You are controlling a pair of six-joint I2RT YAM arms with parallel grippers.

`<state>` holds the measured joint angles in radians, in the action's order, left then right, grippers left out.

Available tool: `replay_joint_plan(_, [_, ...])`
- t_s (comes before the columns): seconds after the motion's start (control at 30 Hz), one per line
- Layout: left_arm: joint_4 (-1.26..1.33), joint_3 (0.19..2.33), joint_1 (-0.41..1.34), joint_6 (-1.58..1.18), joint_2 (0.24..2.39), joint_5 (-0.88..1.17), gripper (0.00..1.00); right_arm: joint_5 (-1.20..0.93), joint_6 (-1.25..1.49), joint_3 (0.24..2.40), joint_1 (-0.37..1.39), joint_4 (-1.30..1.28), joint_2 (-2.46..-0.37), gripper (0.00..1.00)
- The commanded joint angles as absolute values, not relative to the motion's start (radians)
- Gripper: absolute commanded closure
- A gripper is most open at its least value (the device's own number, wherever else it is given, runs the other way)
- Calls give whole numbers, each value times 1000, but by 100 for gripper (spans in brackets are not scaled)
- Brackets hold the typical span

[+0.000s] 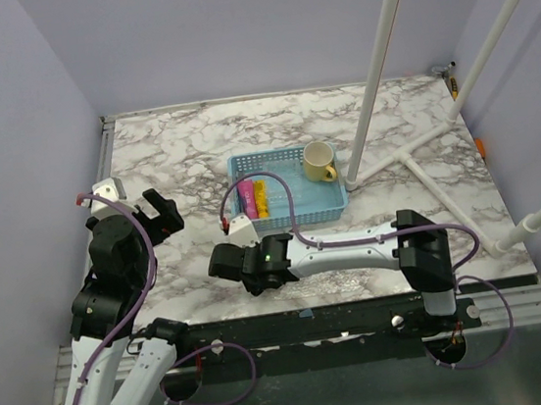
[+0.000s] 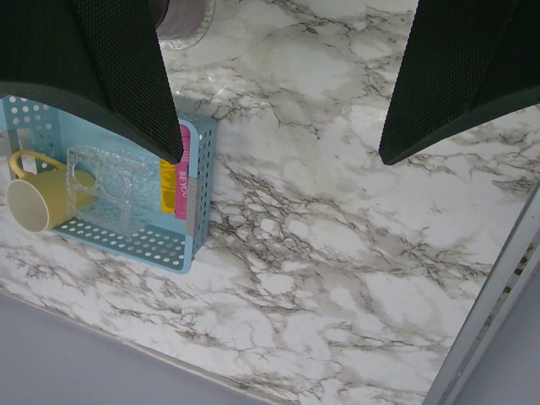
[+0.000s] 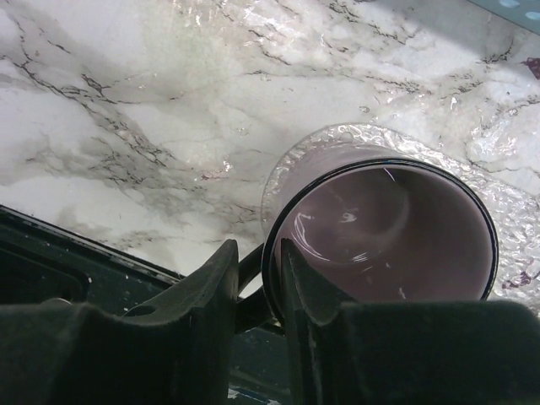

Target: Prepare toiletry sets of a toothbrush and toothpaste on the tray

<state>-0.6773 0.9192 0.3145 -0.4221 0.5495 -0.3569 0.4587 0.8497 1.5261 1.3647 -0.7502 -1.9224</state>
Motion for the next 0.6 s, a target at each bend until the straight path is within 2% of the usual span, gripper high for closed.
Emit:
replay_joint_plan(0.0, [-665,910,318,-425,544,-377,2,500,873,1553,1376,-775,-1899,69])
replay_joint_plan(0.43, [-664,907,318,-425,546,-379,2,651,842,1536,1372,-836,-1718,58])
replay_joint_plan(0.57, [-664,907,318,-425,548,-379,2,674,805,1535,1320,-857,-1672,58])
